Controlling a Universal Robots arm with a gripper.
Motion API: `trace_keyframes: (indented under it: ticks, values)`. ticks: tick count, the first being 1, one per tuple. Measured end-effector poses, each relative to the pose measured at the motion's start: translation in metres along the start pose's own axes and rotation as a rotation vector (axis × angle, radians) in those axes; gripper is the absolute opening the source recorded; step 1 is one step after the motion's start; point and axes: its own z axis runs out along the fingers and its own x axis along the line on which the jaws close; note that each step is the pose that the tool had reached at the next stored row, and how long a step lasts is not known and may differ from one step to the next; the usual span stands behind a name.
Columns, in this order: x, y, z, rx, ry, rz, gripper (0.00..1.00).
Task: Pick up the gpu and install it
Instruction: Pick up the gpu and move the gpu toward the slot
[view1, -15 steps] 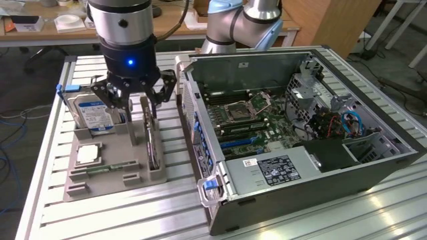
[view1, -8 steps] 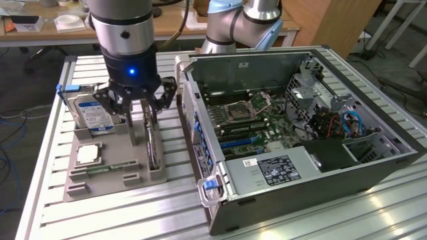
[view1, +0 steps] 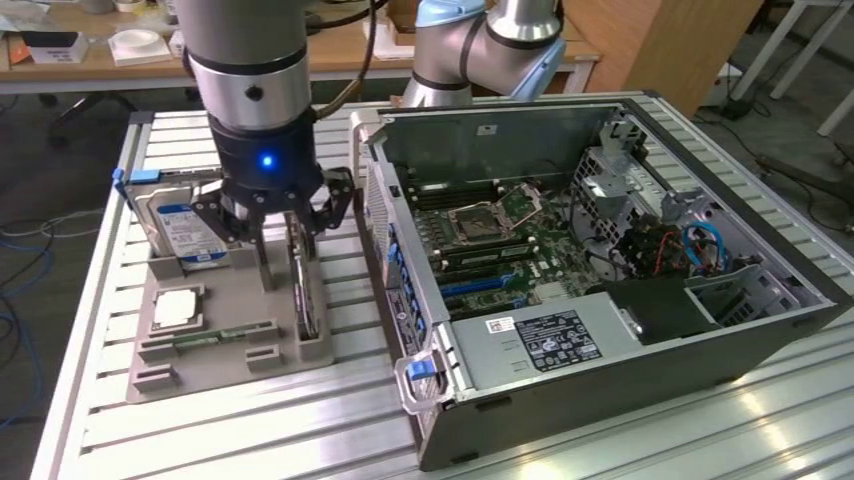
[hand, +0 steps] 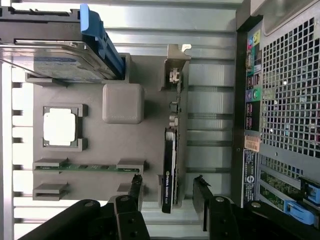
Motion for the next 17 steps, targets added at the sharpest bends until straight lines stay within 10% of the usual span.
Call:
trace_keyframes:
  ticks: [17]
  values:
    - [0.000, 0.0050, 0.0286, 0.0048, -0.0004, 0.000, 0.53]
